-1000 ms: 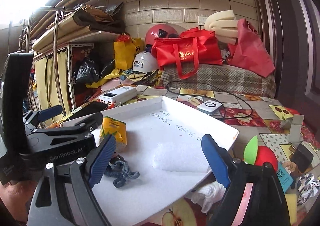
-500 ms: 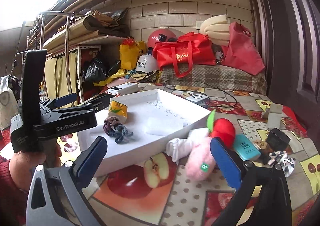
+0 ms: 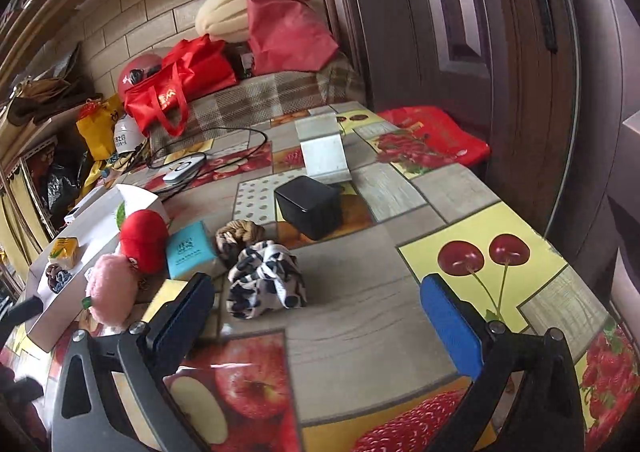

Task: Organize soft objects
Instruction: 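Move the left gripper to the yellow sponge while the right gripper approaches the patterned cloth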

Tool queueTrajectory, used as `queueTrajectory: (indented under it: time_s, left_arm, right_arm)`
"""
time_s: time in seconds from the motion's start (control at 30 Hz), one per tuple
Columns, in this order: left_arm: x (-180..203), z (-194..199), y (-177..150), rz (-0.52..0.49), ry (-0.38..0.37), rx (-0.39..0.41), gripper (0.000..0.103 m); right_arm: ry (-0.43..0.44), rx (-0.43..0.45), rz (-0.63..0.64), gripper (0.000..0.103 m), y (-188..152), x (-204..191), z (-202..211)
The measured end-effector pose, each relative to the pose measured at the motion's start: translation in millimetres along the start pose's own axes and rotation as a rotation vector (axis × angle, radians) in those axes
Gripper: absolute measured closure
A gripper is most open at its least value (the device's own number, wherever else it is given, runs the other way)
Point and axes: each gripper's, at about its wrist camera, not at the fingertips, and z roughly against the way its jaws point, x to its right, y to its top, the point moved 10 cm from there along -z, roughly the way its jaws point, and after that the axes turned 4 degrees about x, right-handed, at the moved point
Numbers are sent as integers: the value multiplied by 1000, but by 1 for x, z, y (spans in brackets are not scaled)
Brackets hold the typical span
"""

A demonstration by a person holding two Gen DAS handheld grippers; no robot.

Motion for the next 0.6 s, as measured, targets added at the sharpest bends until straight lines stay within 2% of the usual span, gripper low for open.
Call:
queueTrajectory:
  time_s: [0.07,0.17,0.33,0.47,0.5,0.57,0.6]
  left_arm:
    - [15,-14,-4,-14,-25,-58,1]
    - [31,-23,-5,-48,-35,-83,1]
    - [39,-39,-9,-115,36,-136,1]
    - [40,-48,-15,-144,55,-174,11]
    - [40,-52,-16,-146,51,-188,14]
    - [39,-58,-20,-143,48,-219,31]
    - [38,-61,-22,-137,46,-238,35]
  right_arm:
    - [19,-44,-14,0,-5,2,-8]
    - [66,-118,35,0,-17,-10,-19]
    - [48,-142,175,0,-20,-34,-32]
    - [24,-214,191,1,-24,-37,-54]
    - [26,-231,186,4,-24,-38,-59]
    - [32,-255,185,22,-25,-39,-66]
    - [37,-270,187,27,-27,-39,-69]
